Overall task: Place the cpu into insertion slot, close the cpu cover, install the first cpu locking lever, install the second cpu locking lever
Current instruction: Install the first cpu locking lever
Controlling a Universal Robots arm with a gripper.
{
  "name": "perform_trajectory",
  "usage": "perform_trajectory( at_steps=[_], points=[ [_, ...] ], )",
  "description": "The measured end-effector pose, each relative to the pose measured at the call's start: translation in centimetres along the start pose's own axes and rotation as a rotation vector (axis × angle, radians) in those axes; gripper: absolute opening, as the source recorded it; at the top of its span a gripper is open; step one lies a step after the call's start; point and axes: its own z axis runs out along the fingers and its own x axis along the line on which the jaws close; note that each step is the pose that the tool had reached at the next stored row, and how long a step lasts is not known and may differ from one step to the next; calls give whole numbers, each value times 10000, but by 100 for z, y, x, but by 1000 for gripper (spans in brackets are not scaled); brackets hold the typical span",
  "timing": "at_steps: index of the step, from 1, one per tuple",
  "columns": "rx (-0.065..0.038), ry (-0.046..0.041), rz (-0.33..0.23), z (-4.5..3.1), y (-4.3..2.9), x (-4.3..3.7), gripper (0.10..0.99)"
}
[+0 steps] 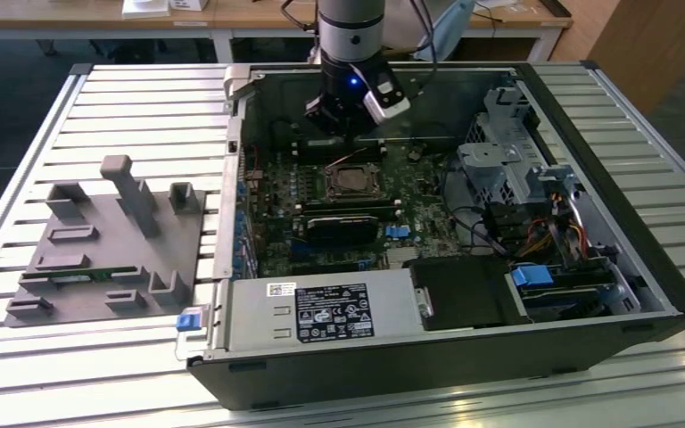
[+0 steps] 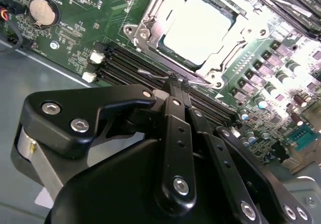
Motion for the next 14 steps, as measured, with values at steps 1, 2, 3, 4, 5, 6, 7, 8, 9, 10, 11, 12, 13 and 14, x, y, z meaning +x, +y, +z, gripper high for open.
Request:
perform_trajectory(
  at_steps=[1, 2, 3, 4, 5, 6, 7, 8, 9, 10, 11, 12, 13, 14],
  points=[
    [0, 2, 0, 2, 2, -10, 106],
    [0, 5, 0, 4, 4, -18, 106],
    [1, 8, 1, 6, 7, -26, 106],
    [1, 11, 1, 8, 11, -34, 106],
    [1, 13, 1, 10, 16, -39, 106],
    [1, 16, 2, 14, 21, -45, 106],
    [1, 20, 3, 17, 28, -49, 106],
    [3, 24, 3, 19, 34, -53, 106],
    [2, 28, 3, 23, 41, -58, 106],
    [1, 31, 2, 27, 45, -64, 106],
    [0, 36, 1, 31, 48, -69, 106],
    [1, 45, 3, 35, 48, -75, 106],
    [0, 51, 3, 40, 48, -81, 106],
    [1, 58, 3, 45, 48, -87, 106]
  ],
)
